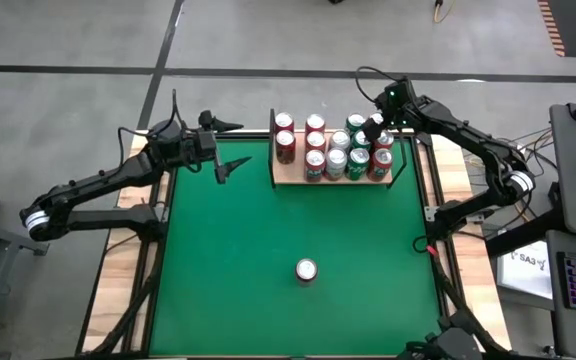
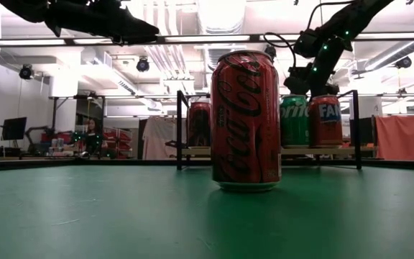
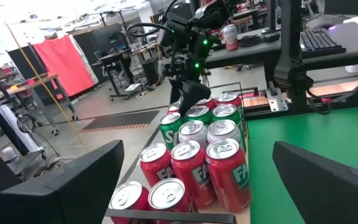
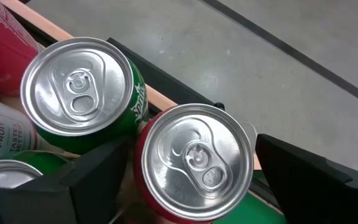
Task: Place canned beverage on shelf
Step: Put the red soda can on the shelf aligned with the other red soda can, then adjust the red soda cans on the shelf
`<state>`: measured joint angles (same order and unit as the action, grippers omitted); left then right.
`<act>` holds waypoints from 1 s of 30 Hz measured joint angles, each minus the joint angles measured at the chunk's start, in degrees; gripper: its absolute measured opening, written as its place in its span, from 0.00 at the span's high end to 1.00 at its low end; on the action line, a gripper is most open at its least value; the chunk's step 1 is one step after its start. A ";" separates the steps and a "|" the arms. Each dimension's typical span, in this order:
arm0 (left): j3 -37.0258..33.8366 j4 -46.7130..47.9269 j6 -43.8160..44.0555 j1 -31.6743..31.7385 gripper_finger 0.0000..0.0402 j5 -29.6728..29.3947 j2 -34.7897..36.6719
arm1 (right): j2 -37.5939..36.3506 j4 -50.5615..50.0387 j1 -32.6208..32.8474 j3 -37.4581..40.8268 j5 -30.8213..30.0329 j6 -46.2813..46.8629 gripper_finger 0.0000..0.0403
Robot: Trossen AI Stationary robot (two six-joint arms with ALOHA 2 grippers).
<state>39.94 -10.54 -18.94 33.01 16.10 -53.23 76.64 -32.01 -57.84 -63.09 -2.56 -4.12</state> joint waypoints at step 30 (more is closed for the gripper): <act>0.00 -0.52 9.26 -1.23 0.01 0.00 0.00 | -6.67 -7.66 8.51 -11.67 -0.51 7.83 0.19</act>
<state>39.94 -11.06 -9.68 31.78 16.10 -53.23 69.97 -39.67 -49.34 -74.76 -3.07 3.72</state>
